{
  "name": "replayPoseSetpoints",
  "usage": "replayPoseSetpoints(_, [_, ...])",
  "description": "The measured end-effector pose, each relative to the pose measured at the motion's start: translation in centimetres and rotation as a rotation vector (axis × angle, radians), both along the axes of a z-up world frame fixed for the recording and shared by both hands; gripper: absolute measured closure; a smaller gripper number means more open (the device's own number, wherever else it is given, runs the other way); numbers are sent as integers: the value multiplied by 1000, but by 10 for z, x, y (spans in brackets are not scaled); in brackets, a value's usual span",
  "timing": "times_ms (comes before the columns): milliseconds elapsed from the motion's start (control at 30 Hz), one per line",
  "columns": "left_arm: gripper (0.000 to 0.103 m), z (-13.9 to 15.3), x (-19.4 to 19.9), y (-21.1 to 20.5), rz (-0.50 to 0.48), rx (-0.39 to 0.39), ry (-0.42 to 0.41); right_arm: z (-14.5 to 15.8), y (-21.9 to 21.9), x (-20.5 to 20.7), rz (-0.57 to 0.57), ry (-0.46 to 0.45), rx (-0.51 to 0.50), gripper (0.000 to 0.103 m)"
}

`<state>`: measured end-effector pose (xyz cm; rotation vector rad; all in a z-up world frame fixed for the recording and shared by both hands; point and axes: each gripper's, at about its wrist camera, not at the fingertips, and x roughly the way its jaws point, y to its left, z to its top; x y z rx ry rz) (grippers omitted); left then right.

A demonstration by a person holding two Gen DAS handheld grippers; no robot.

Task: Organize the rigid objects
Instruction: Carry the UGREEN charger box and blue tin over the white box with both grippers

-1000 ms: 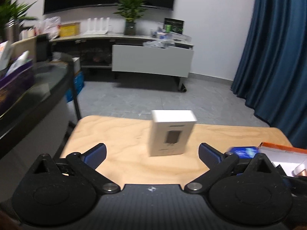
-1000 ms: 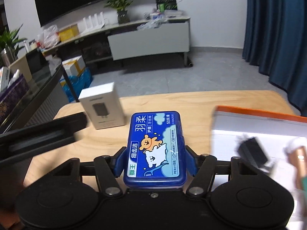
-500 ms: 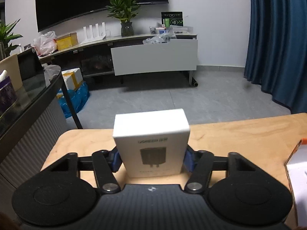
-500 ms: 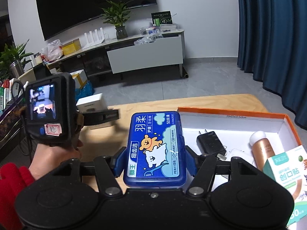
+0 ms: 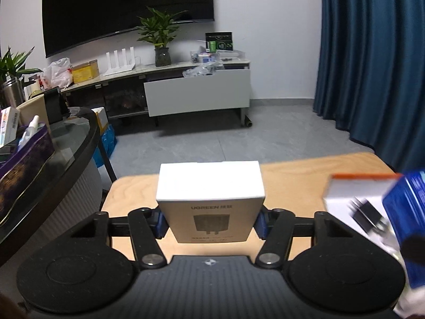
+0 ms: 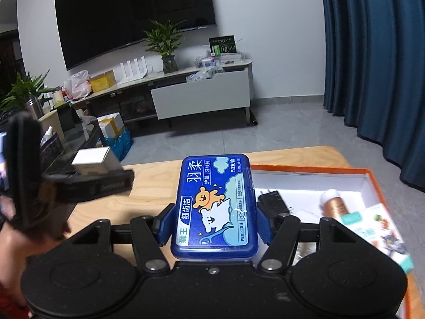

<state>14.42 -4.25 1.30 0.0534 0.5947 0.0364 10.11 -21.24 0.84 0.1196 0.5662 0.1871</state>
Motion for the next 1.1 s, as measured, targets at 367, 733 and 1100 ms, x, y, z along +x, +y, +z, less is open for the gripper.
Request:
replayPoseSetpoints(367, [43, 17, -68, -41, -53, -90, 41, 18, -50, -69, -68, -61, -18, 29])
replayPoseSetpoints(733, [43, 26, -114, -77, -133, -118, 0, 16, -93, -118, -148, -97, -8, 29])
replayPoseSetpoints(1100, [43, 25, -136, -105, -217, -108, -29, 17, -112, -138, -192, -122, -6, 29])
